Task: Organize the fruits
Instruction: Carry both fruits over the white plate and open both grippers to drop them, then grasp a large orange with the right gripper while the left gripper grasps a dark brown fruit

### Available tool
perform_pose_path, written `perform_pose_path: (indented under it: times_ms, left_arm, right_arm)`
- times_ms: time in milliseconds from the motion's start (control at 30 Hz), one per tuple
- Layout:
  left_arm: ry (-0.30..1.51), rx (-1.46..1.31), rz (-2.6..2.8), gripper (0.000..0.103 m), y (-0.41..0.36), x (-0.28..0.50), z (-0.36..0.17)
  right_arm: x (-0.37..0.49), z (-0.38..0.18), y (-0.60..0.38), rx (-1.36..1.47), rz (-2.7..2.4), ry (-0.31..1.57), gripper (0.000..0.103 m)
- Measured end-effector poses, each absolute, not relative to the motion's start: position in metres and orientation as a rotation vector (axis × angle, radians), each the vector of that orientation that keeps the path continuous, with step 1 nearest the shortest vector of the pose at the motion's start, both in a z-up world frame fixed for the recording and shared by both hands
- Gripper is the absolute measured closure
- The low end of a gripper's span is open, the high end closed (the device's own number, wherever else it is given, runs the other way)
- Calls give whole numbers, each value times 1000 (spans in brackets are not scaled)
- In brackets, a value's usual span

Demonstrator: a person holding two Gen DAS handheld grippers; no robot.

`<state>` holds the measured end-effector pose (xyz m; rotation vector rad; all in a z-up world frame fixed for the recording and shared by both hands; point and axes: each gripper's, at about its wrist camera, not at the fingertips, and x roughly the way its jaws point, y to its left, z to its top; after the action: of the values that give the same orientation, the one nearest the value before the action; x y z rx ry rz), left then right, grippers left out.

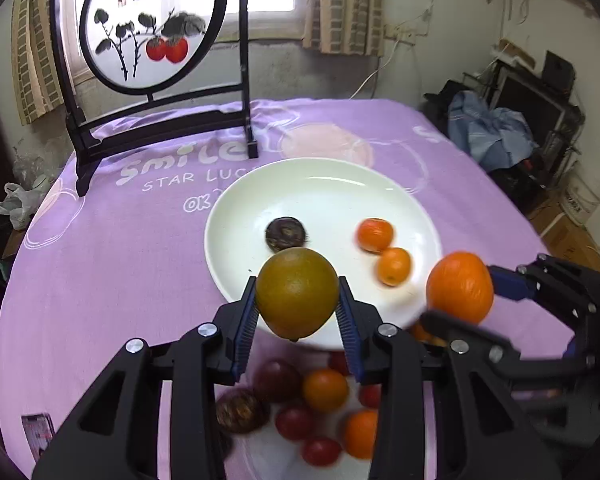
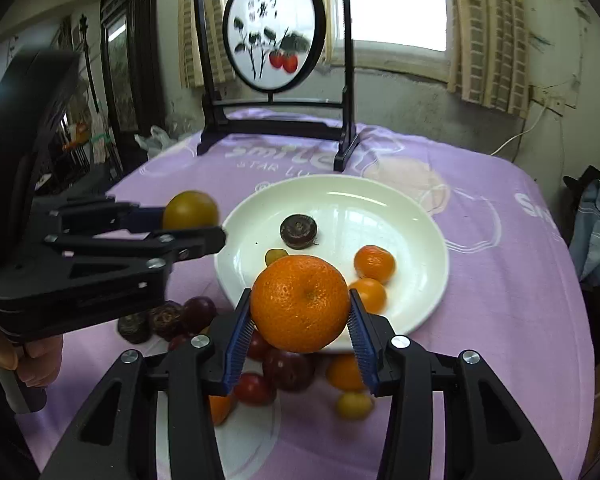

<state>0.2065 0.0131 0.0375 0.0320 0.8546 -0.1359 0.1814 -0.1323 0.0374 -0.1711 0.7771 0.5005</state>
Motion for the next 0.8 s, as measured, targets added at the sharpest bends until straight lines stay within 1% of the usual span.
perform_pose_path:
  times_ms: [167, 367, 400, 433, 467, 533, 633, 733, 800]
  left_arm:
    - [942, 34, -83, 66, 24, 260, 4]
    - [1004, 18, -88, 66, 27, 293, -22]
    - [1013, 16, -87, 66, 27, 297, -25]
    - [1016, 13, -85, 61, 27, 299, -26]
    - [1010, 8, -83, 57, 27, 298, -25]
    - [984, -2, -76, 43, 28, 292, -17]
    - [936, 3, -84, 37, 27, 274, 4]
    - [882, 25, -84, 28, 25, 246, 27]
    - [852, 26, -89, 24, 25, 226, 39]
  right_arm:
    - [215, 8, -106, -233, 501, 843, 57]
    - [238, -13, -94, -264, 487, 881, 56]
    - [239, -15, -93, -271, 486, 888, 53]
    - [239, -15, -92, -274, 483, 883, 45]
    - [238, -13, -92, -276, 477, 868, 42]
    - [233, -7, -95, -271, 480, 849, 41]
    - [220, 7, -103, -255, 482, 818, 39]
    - [202, 21, -119, -217, 484, 790, 35]
    - [187, 29, -131, -185, 483, 775, 34]
